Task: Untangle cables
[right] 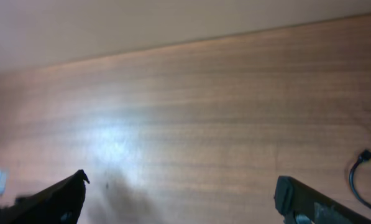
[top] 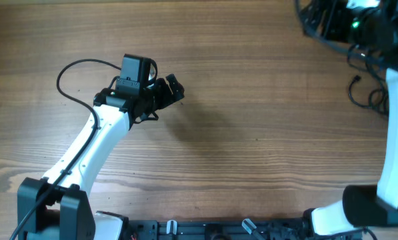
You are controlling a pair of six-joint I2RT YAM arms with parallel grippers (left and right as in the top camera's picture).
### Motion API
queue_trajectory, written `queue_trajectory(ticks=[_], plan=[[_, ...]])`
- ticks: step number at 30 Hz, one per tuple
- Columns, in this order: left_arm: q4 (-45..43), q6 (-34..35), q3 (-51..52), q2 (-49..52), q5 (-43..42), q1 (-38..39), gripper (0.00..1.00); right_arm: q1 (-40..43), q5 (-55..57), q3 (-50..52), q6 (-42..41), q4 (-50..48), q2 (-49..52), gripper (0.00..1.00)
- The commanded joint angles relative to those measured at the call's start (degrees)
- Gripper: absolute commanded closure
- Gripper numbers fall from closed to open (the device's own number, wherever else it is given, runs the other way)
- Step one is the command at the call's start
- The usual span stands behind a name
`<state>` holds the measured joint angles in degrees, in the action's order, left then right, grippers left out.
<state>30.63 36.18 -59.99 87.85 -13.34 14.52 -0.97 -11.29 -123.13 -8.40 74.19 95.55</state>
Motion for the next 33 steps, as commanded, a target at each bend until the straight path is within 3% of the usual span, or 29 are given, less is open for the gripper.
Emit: queue_trajectory(ticks=[1,4,10,14,18,24,29,33], plan=[[-0.2,0.3,-0.2,-0.8,0.4,0.3,0.0,-2.1,2.7,0.0,-1.3,4.3,-5.2,0.0],[-0.2,0.3,-0.2,-0.8,0.4,0.3,0.0,-2.1,2.3,0.0,-13.9,8.9,-5.2,0.0],[-0.2,0.3,-0.2,-0.8,0.4,0.3,0.0,-2.1,3.5,0.0,-12.3,12.0,-4.8,0.0],[-0.2,0.3,-0.2,-0.8,0.4,0.3,0.0,-2.1,1.8,0.0,-5.0,8.1,-4.6,0.0],[-0.2,0.3,-0.2,-0.8,0.4,0.3,0.0,-3.4,1.9,6.2,8.8,-0.2,-8.0,0.0],[-0.2,0.3,-0.2,-0.8,0.4,0.3,0.0,-3.3,1.9,37.5,16.0,-27.8,-26.9,0.0],[-0.2,0.3,-0.2,-0.8,0.4,0.3,0.0,-2.7,1.9,70.3,17.4,-53.8,-47.4,0.0],[-0.2,0.3,-0.2,-0.8,0.4,0.3,0.0,-2.1,1.9,92.5,17.3,-69.1,-63.8,0.0]])
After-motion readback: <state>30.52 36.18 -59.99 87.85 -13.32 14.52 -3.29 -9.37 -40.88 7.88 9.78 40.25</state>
